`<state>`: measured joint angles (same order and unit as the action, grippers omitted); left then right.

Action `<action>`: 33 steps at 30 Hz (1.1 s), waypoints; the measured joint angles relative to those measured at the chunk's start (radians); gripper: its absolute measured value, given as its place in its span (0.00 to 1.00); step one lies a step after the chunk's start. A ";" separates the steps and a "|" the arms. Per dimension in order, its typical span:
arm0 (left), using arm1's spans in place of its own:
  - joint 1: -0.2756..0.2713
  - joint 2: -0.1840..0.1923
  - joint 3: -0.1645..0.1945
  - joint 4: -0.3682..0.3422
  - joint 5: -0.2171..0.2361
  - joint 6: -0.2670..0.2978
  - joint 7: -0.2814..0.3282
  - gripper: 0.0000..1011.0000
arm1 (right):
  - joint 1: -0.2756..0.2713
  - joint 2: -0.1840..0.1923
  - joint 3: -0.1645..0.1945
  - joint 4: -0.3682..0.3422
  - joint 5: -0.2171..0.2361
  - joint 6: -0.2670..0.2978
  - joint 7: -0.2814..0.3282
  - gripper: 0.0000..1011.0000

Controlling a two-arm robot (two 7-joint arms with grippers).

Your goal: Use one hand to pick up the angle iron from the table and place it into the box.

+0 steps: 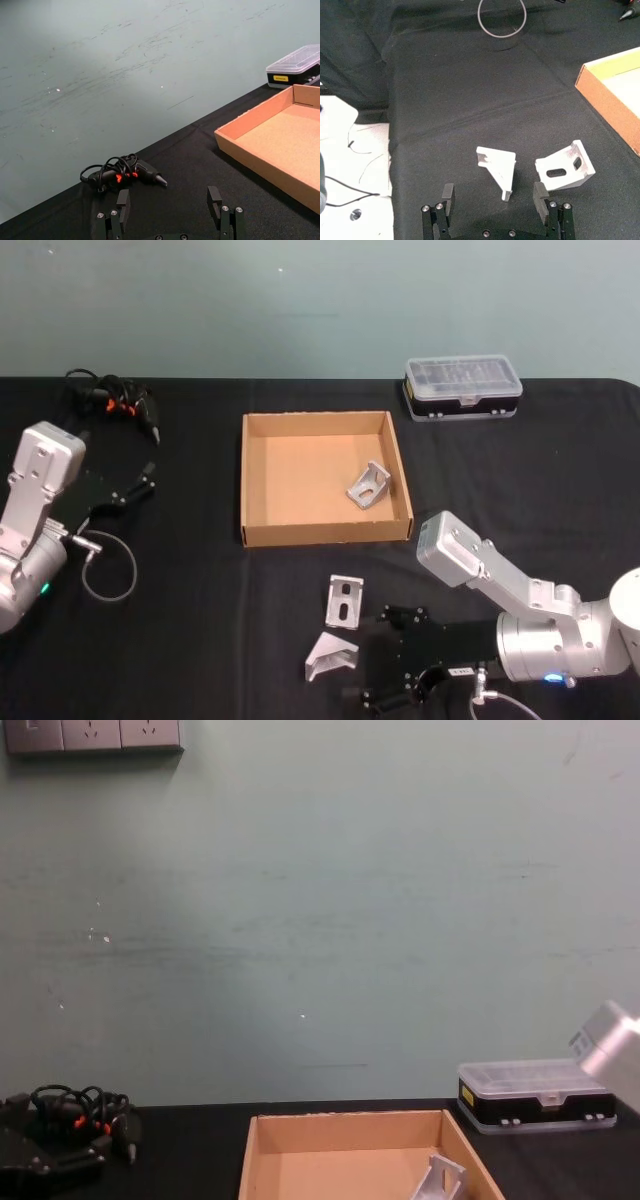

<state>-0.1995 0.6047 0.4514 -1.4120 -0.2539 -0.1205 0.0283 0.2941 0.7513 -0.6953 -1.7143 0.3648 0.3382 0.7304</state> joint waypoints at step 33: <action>0.000 0.000 0.000 0.000 0.000 0.000 0.000 1.00 | 0.034 -0.078 -0.037 0.096 -0.011 -0.036 -0.017 0.99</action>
<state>-0.1995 0.6047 0.4514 -1.4120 -0.2539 -0.1205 0.0283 0.3286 0.6731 -0.7319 -1.6181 0.3535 0.3020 0.7136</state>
